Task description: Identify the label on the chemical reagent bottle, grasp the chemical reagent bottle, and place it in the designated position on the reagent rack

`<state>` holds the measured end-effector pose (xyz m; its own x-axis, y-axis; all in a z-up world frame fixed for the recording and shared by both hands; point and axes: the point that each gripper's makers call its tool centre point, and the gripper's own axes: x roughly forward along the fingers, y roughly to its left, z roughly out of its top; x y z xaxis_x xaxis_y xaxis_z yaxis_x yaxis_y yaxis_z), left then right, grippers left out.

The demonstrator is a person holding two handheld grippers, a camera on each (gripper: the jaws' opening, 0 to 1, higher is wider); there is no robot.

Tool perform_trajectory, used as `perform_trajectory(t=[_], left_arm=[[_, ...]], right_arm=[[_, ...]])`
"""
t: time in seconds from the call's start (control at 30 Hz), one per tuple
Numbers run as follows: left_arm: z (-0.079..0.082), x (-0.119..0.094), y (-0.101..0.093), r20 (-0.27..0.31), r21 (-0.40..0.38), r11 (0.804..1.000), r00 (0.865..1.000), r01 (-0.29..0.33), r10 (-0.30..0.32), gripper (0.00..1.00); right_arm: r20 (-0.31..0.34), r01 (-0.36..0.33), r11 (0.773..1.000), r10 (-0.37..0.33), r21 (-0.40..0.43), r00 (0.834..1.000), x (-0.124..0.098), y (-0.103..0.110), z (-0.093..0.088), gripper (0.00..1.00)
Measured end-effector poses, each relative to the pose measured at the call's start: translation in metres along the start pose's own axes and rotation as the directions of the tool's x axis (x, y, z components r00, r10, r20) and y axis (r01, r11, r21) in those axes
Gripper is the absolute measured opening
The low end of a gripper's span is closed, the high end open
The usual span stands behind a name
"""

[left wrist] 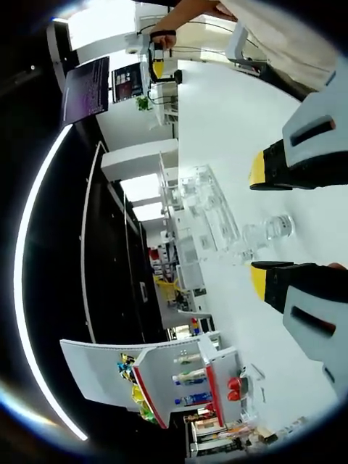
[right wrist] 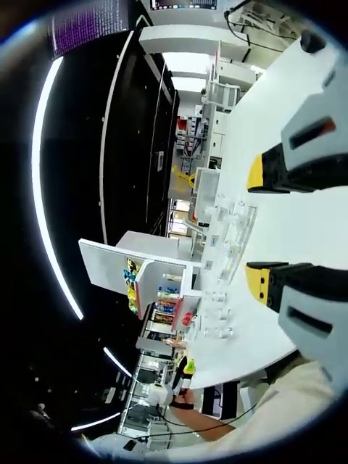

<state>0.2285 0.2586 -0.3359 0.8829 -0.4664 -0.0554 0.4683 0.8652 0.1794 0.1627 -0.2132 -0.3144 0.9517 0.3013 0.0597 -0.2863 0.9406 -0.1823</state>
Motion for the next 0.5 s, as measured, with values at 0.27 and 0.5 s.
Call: perform_trajectory(t=[0.27,0.5], left_arm=[[-0.007,0.005,0.001,-0.018,-0.004,1.000,1.000,0.010,-0.010,0.40],[-0.013,0.009,0.003,-0.040,-0.011,1.000,0.999,0.013,-0.014,0.40]], right_arm=[[-0.018,-0.055,0.998,0.055,0.002,0.998,0.001,0.003,-0.012,0.37],[-0.032,-0.085,0.996,0.085,0.002,0.996,0.002,0.006,-0.017,0.37]])
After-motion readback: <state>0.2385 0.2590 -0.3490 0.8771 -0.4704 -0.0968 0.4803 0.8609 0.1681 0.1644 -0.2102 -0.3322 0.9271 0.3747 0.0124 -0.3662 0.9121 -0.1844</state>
